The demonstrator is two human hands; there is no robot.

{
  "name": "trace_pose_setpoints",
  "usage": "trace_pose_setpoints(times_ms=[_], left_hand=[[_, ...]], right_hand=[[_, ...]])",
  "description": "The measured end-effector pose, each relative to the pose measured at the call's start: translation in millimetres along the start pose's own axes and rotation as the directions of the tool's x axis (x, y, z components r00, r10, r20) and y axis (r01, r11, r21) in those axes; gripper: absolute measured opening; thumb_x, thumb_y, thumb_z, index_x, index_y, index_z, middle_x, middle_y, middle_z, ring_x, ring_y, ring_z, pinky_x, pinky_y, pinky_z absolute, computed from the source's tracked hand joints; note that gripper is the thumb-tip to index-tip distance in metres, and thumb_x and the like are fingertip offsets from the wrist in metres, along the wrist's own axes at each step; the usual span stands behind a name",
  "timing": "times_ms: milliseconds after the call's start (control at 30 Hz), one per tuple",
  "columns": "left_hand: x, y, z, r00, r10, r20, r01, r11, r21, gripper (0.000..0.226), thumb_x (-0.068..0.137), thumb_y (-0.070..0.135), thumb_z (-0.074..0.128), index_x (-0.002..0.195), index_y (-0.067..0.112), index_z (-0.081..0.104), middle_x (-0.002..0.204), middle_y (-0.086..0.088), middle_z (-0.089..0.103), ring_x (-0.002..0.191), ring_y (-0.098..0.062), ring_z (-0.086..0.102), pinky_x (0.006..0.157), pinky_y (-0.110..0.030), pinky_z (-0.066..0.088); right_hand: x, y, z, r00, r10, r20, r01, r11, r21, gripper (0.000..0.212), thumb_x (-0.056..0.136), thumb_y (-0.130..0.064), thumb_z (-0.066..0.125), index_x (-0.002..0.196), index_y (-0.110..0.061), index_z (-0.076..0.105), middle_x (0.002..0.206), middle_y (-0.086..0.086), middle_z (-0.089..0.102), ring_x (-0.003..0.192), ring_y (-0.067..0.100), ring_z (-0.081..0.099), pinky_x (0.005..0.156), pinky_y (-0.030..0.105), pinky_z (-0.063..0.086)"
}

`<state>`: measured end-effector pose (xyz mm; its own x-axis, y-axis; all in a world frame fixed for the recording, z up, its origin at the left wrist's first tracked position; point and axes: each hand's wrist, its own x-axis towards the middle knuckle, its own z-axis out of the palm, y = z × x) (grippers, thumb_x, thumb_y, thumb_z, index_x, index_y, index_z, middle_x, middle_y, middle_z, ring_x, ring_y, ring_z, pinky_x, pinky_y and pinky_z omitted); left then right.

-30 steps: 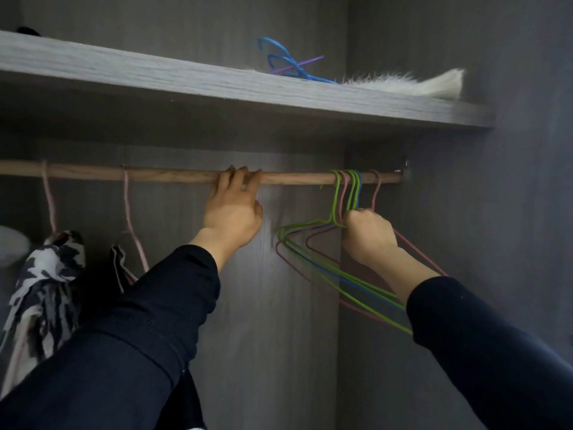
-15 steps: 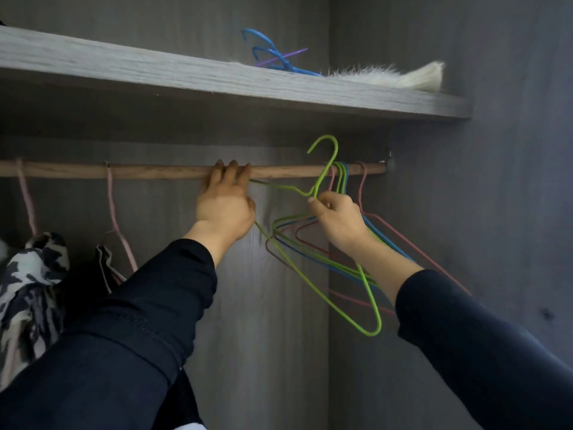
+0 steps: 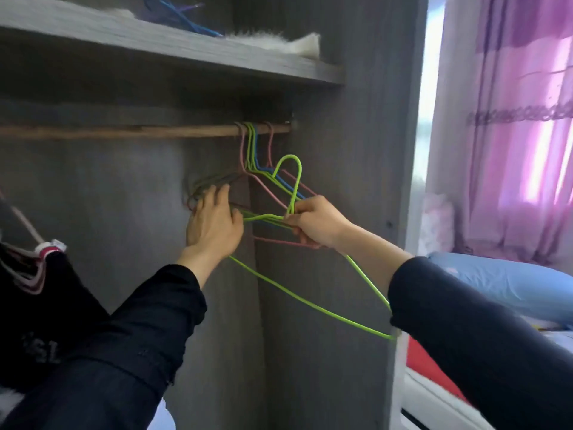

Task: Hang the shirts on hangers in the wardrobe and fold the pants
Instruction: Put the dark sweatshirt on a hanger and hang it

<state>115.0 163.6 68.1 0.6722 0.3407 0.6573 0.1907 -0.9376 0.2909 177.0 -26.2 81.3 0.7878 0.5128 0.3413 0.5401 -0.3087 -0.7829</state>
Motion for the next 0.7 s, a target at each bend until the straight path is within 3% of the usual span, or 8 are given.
trace_pose_setpoints(times_ms=[167,367,567,700], left_hand=[[-44.2,77.8,30.6,0.997,0.072,0.011,-0.070,0.985,-0.155,0.049,0.098,0.023,0.041,0.145,0.012,0.032,0.150,-0.011,0.031,0.136,-0.030,0.030,0.107,-0.044,0.032],[-124.0,211.1,71.2,0.978,0.188,-0.085,-0.205,0.936,-0.286,0.042,0.095,0.019,0.042,0.137,0.012,0.043,0.138,-0.006,0.045,0.127,-0.025,0.041,0.092,-0.043,0.043],[-200.4,368.0,139.0,0.960,0.256,0.115,-0.185,0.885,-0.426,0.042,0.096,0.019,0.041,0.137,0.009,0.043,0.140,-0.012,0.042,0.129,-0.028,0.037,0.097,-0.044,0.039],[-241.3,480.2,189.2,0.878,0.417,0.237,-0.268,0.836,-0.479,0.042,0.096,0.019,0.042,0.137,0.010,0.043,0.138,-0.012,0.042,0.128,-0.028,0.037,0.099,-0.040,0.036]], right_hand=[[-66.6,31.0,-69.1,0.997,0.075,0.015,-0.075,0.997,-0.026,0.028,0.087,-0.010,0.060,0.059,-0.011,0.059,0.051,0.002,0.051,0.036,0.014,0.047,0.035,0.018,0.037],[-180.7,93.3,-183.1,0.982,0.189,-0.011,-0.189,0.979,-0.080,0.025,0.086,-0.008,0.061,0.062,-0.007,0.059,0.050,0.001,0.055,0.036,0.010,0.049,0.036,0.018,0.038],[-292.9,170.3,-310.8,0.925,0.355,-0.134,-0.376,0.906,-0.196,0.028,0.086,-0.006,0.060,0.058,-0.006,0.057,0.041,-0.003,0.053,0.034,0.011,0.048,0.038,0.021,0.039],[-357.6,232.4,-383.5,0.852,0.437,-0.290,-0.509,0.822,-0.255,0.026,0.084,-0.007,0.060,0.059,-0.005,0.058,0.051,0.005,0.055,0.043,0.017,0.049,0.040,0.023,0.040]])
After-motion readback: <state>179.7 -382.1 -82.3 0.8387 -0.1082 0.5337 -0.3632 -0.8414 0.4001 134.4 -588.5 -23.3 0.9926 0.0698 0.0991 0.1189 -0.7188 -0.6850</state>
